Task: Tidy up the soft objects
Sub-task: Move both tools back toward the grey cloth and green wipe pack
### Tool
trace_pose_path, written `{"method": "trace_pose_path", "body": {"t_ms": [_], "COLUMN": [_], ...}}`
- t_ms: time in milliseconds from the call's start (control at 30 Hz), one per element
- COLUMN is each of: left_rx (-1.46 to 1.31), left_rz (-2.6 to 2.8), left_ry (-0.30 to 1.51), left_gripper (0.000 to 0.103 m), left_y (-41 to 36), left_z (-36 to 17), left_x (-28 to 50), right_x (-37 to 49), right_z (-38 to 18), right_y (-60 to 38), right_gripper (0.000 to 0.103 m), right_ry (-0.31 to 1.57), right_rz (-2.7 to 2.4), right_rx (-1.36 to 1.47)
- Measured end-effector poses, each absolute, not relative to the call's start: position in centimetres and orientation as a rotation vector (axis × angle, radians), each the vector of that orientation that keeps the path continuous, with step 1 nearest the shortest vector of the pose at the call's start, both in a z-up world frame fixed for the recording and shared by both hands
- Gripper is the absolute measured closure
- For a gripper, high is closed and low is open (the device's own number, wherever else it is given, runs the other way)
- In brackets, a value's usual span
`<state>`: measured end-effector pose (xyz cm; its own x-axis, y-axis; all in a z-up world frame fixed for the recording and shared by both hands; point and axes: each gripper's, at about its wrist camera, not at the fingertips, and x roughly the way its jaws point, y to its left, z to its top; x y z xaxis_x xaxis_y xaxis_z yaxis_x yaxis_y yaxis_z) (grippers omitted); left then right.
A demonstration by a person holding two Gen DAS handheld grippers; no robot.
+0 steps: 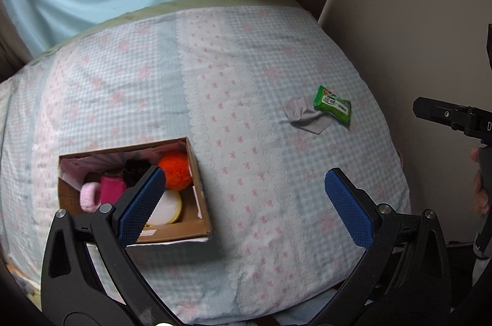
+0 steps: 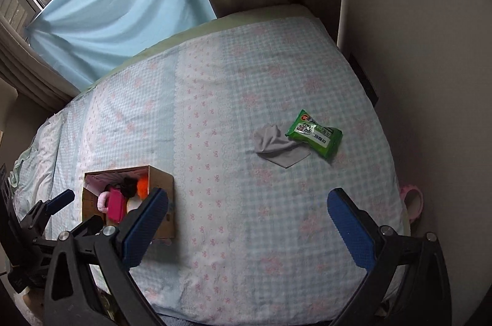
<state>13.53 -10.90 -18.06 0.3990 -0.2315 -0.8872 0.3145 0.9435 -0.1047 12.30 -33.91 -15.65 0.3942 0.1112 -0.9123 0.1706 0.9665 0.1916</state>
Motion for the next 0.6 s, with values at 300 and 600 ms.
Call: {"method": "trace_pose_path", "body": {"t_ms": [300, 600], "left_rx": [0.098, 0.223], "left_rz": [-0.389, -0.499], "left_ry": [1.179, 1.139], "left_gripper": [0.0, 0.0], "left_y": [-21.2, -28.4], "left_z": [-22.6, -30.9], "left_x": [15.7, 21.2], "right_x": [17.3, 21.5], "right_z": [-19.7, -27.0], "right_y": [-40.6, -43.9], "right_gripper": [0.0, 0.0], "right_ry": [1.186, 1.192], "right_rz": [0.076, 0.231], "right_rx": [0.063, -0.14]}}
